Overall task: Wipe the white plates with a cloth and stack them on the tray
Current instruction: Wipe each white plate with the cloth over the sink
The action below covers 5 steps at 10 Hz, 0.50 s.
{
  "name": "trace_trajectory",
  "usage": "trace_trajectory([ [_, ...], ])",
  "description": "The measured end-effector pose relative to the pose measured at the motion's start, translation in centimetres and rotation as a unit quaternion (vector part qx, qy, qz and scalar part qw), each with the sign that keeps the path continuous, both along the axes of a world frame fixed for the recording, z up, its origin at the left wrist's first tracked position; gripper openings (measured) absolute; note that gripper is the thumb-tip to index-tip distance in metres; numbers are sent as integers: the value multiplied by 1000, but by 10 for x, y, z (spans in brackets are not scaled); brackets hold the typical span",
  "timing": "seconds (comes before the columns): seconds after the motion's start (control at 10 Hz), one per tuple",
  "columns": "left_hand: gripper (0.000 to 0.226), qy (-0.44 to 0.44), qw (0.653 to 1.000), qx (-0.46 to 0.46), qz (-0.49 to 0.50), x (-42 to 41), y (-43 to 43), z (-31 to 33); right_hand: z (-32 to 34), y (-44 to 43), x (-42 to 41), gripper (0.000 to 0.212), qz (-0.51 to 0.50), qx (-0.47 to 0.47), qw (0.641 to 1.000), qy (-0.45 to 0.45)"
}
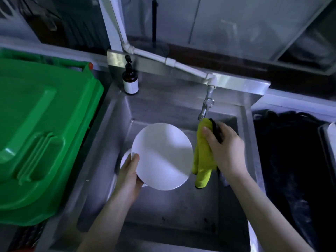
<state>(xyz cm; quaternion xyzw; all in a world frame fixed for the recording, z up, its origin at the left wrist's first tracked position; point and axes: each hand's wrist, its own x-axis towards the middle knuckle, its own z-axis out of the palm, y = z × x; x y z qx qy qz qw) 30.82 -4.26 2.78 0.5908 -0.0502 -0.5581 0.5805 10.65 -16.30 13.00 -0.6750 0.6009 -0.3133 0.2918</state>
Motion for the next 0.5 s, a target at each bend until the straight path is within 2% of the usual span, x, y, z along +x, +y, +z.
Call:
trace_trajectory([
  [0.1, 24, 1, 1000, 7, 15, -27, -6, 35, 24, 2, 11, 52, 117, -73, 990, -10],
  [0.2, 30, 2, 999, -16, 36, -45, -14, 59, 22, 19, 12, 55, 306, -128, 935, 122],
  [0.3, 33, 6, 997, -43, 62, -51, -24, 73, 19, 31, 1, 37, 342, -259, 879, 209],
  [0.4, 36, 37, 996, -59, 60, -53, -31, 84, 23, 44, -5, 29, 405, -290, 852, 164],
  [0.5, 37, 21, 996, -66, 62, -59, -37, 100, 31, 44, 0, 29, 433, -277, 849, 125],
])
